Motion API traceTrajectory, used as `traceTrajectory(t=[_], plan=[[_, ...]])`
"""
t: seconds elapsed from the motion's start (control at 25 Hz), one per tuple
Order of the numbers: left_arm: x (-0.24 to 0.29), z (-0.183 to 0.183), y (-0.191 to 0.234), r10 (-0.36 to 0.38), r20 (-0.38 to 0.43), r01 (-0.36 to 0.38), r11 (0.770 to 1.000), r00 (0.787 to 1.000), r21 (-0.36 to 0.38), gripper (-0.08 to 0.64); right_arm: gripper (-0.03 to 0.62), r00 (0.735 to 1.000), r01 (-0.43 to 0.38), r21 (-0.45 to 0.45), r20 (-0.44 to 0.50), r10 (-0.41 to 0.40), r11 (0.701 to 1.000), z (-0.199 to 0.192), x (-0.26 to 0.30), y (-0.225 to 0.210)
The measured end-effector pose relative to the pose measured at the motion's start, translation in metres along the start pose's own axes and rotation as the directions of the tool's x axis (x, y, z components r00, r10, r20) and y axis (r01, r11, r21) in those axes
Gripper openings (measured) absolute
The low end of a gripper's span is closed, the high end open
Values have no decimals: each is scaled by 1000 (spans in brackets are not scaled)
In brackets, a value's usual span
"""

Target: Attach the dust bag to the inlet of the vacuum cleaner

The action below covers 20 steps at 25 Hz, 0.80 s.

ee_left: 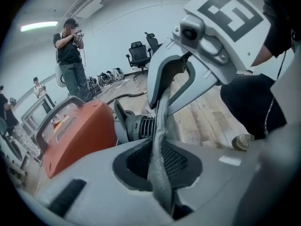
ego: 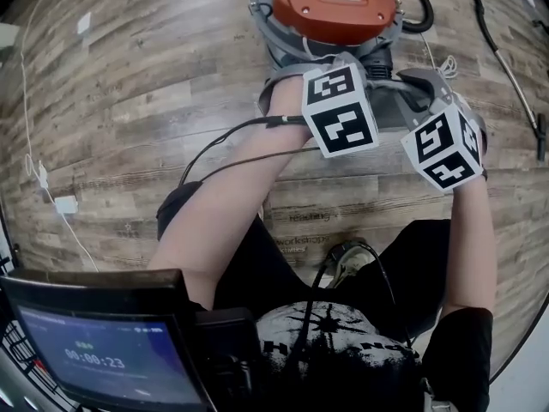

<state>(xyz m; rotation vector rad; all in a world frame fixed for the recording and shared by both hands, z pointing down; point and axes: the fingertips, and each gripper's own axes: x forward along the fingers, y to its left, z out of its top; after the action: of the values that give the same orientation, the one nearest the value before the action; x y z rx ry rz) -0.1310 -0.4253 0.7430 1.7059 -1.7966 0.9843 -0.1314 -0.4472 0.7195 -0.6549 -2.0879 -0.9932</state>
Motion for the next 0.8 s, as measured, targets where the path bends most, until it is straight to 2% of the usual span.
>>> traceTrajectory(t=[0.24, 0.36, 0.56, 0.8], plan=[[-6, 25, 3, 4, 95, -6, 1000, 995, 23, 52, 61, 1000, 12, 93, -29, -9, 996, -31, 18, 1], [-6, 28, 3, 15, 110, -19, 999, 994, 42, 55, 60, 999, 11, 121, -39, -6, 993, -35, 22, 2], [-4, 15, 0, -61, 88, 66, 996, 994, -53, 51, 66, 997, 47, 32, -60, -45, 998, -22, 14, -4], [-1, -3, 2, -64, 55, 69, 993, 996, -95, 44, 69, 995, 70, -73, -62, -75, 995, 0, 7, -2]])
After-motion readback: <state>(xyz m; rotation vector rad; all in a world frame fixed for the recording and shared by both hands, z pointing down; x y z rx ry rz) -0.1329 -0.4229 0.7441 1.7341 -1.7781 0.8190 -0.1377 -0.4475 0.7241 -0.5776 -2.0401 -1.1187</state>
